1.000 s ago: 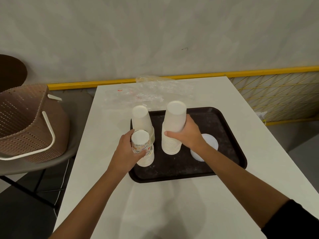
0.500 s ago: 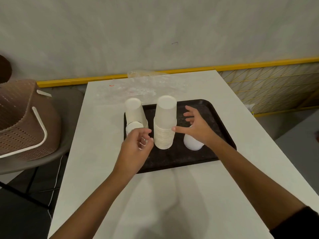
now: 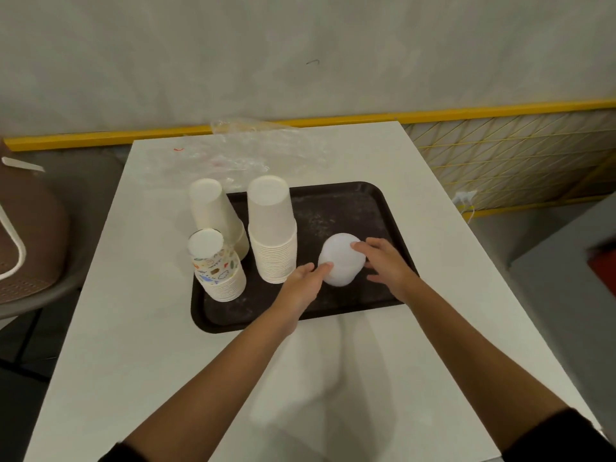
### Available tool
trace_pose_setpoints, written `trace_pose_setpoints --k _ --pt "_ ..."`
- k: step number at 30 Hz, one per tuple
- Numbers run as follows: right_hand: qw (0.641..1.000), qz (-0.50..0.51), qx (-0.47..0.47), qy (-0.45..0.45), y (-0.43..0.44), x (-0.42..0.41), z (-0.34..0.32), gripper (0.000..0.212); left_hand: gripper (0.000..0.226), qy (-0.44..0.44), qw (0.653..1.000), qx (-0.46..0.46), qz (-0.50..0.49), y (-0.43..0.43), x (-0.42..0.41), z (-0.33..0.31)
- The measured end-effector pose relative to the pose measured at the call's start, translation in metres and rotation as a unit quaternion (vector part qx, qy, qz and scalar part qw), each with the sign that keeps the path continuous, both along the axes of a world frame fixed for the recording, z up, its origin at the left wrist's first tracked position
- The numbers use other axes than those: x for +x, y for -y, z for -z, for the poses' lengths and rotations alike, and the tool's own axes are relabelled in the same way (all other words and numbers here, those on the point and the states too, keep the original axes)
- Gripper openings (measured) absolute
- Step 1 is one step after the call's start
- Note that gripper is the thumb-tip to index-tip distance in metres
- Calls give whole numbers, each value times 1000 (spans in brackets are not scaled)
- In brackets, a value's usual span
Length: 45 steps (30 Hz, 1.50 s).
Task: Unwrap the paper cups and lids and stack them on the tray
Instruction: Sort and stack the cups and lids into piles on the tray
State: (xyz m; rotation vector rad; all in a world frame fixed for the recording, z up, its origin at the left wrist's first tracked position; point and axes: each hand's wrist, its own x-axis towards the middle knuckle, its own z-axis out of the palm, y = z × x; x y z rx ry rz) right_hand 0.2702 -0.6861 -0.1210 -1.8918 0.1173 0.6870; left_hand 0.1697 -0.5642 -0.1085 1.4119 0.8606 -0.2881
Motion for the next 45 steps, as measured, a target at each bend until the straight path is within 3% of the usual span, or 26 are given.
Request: trace_pose_setpoints --k 5,13,28,37,41,45 --pt "999 -23 -4 -49 -7 7 13 57 67 -11 999 -5 -44 12 23 18" --pt "996 -41 -2 -79 2 18 20 48 50 -12 994 -40 -99 21 39 26" --pt "998 -28 -51 -28 80 41 14 46 46 -17 998 -57 -37 84 70 23" --pt "990 -44 -87 106 73 50 -22 49 54 -8 1000 30 -6 72 59 -11" --pt "981 -45 -40 185 53 49 -48 43 46 54 997 48 10 58 41 -57" --pt "978 -62 22 200 24 41 -63 37 33 135 985 102 21 36 13 -102"
